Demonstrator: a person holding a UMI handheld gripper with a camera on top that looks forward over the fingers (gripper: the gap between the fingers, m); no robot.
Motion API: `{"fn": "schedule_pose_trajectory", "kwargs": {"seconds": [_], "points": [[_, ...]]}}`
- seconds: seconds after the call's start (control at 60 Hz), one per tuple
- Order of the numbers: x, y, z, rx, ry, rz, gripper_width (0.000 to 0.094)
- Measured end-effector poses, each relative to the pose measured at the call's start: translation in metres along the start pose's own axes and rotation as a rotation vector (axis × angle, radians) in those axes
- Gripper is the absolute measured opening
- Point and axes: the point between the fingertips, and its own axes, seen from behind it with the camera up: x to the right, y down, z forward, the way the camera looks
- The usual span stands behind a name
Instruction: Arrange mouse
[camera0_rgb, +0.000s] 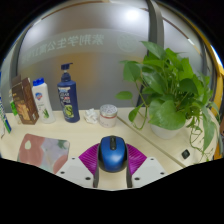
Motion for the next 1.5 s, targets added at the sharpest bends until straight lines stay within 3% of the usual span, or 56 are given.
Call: {"fn": "schedule_pose_trajectory", "kwargs": {"seconds": [0.15,0.25,0.367,0.55,0.733,0.767,0.833,0.85,1.217,1.5], "points": [[-0.058,-0.077,-0.071,0.159,-0.047,0.017,0.0376],[-0.124,-0.097,-0.098,0.196,-0.118,0.002,0.0374],[-0.202,-0.054,-0.088,0.130,-0.206,-0.002,0.0373],[-0.249,0.038,-0.041,-0.036,-0.197,-0.016,0.0396],[-0.258,0.071,-0.028,-0.089,-0.195,-0.035,0.0521],[-0.257,0.073,-0.031,-0.095,-0.188,-0.045,0.0596],[-0.257,0.073,-0.043,-0.103,-0.192,-0.056,0.0856],[-0.258,0.072,-0.047,-0.102,-0.194,-0.055,0.0865],[-0.242,0.033,-0.218,-0.044,-0.124,-0.061,0.0851],[-0.239,0.059,-0.310,-0.047,-0.106,-0.065,0.0848]]}}
